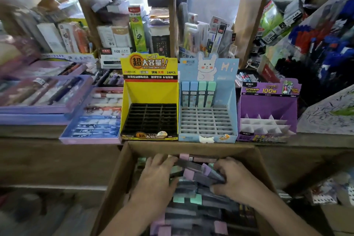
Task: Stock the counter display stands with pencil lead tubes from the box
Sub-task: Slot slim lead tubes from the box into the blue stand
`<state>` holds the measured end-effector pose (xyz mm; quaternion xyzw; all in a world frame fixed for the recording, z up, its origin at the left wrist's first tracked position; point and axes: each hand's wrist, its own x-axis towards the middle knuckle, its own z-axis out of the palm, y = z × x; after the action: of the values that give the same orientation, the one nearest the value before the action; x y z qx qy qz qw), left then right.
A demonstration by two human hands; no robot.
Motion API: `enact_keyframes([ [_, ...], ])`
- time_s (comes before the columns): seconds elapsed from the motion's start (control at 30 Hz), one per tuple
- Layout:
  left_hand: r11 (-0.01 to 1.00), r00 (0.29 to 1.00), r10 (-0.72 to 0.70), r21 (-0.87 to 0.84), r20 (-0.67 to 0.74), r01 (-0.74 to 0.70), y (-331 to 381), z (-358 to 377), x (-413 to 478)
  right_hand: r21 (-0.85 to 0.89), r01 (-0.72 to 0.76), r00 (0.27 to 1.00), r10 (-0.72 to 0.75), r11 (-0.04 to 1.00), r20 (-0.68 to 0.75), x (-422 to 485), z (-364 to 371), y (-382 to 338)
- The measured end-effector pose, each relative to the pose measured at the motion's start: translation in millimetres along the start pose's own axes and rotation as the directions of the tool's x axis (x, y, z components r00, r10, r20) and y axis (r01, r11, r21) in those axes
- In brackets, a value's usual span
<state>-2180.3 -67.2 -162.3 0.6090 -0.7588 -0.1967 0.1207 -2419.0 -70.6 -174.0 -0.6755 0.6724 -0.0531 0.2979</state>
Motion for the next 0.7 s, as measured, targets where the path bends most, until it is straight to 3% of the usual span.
enact_keyframes([
  [0.1,0.995,1.000,0.010,0.095,0.000,-0.010,-4,10,3,0.011,0.025,0.999,-0.025,1.000,0.035,2,-3,-7],
  [0.23,0.995,0.997,-0.024,0.100,0.067,0.017,-8,19,6,0.035,0.008,0.994,-0.011,0.999,0.106,4,-3,-17],
  [0.37,0.994,1.000,0.008,0.112,0.005,-0.008,-11,19,7,0.055,-0.008,0.989,0.000,0.998,0.145,6,-2,-21],
  [0.6,0.996,0.999,0.045,0.074,-0.011,-0.044,-12,16,6,0.297,-0.084,0.976,0.018,0.951,0.219,7,-8,-10],
  [0.7,0.998,0.998,0.045,-0.045,-0.037,-0.047,-11,10,4,0.364,-0.084,0.981,0.013,0.928,0.193,6,-10,-4],
])
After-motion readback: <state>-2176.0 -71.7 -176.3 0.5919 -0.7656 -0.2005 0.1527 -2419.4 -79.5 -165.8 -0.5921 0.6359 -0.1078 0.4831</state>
